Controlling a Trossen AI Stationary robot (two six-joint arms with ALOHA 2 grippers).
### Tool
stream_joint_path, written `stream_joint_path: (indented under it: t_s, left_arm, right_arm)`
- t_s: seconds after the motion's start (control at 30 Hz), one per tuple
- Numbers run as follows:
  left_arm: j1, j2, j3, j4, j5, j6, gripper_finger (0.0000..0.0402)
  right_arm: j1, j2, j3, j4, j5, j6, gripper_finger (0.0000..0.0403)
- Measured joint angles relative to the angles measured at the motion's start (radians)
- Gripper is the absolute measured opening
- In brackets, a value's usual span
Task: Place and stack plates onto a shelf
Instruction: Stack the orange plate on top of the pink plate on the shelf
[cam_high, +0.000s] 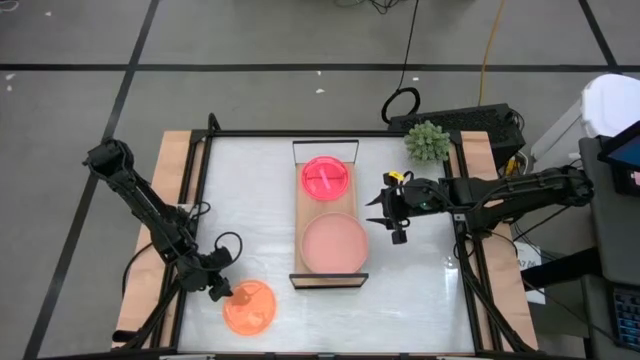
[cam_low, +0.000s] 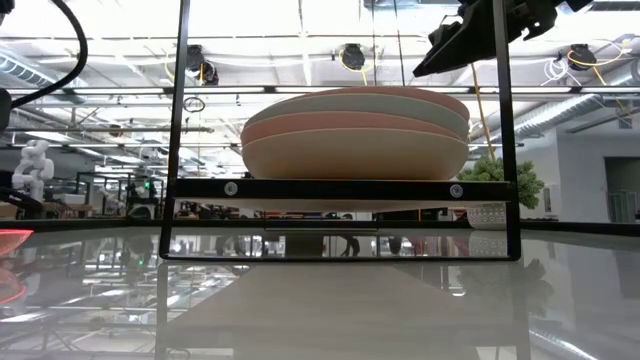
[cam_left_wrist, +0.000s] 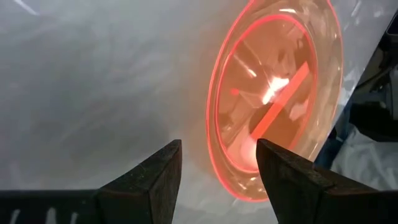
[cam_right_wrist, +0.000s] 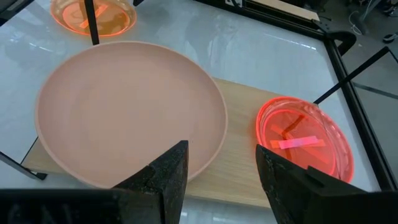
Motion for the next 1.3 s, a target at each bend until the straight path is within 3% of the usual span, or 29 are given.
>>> stream_joint_path:
  t_s: [0.57,0.83,1.03,1.3]
  left_arm:
    - [0.000,0.002,0.000,0.038,-0.045,-0.027,0.0211]
    - [0.000,0.121,0.003,0.122,-0.033,-0.024,0.0211]
    - [0.000,0.143,0.003,0.156,-0.032,-0.033,0.0209]
    - [0.000,0.145,0.001,0.138,-0.033,-0.034,0.0124]
  right_arm:
    - [0.000,0.000,0.000,-0.015,0.000,0.001,0.0169]
    - [0.000,0.001,0.000,-0.022,0.000,0.005,0.0169]
    - [0.000,0.001,0.000,-0.022,0.000,0.013,0.0169]
    - [0.000,0.001,0.000,-0.022,0.000,0.013,0.0169]
